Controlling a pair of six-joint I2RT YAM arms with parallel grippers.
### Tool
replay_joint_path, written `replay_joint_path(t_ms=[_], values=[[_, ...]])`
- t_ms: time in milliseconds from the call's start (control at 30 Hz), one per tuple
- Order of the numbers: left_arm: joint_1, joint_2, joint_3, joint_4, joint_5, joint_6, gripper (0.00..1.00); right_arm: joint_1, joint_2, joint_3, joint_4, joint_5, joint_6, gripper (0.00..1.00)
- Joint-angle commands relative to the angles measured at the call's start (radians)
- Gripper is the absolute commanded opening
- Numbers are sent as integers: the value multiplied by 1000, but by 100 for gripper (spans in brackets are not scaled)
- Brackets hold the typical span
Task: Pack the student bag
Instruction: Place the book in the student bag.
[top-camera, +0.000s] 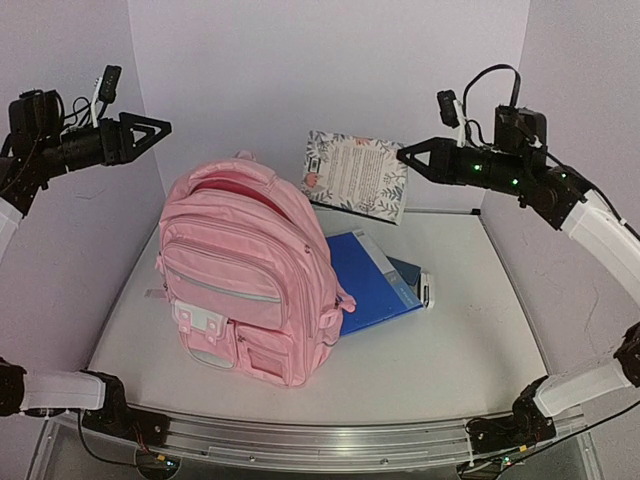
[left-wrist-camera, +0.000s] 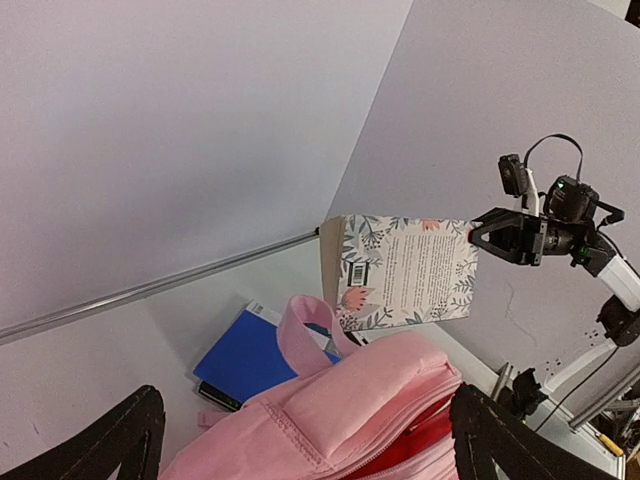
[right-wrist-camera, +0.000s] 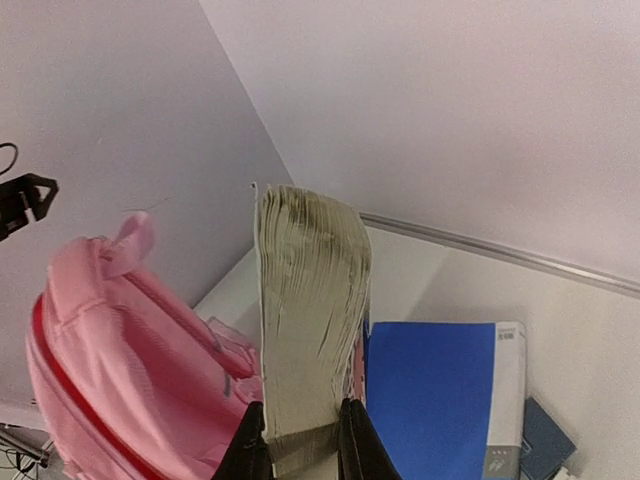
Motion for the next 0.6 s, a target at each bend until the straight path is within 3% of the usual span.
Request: replay_joint_path(t_ms=[0,167,333,567], values=[[-17,58,73,74,132,-39,100,35,-64,104,225,8,67,0],[-81,85,87,52,166,-19,96,52,-65,131,359,-86,130,0],[-173,83,35,-58,205,77,90,75,-65,123,382,-145,136,0],[-179,17,-105,-62,208,77,81,92,-109,56,395,-208,112,0]])
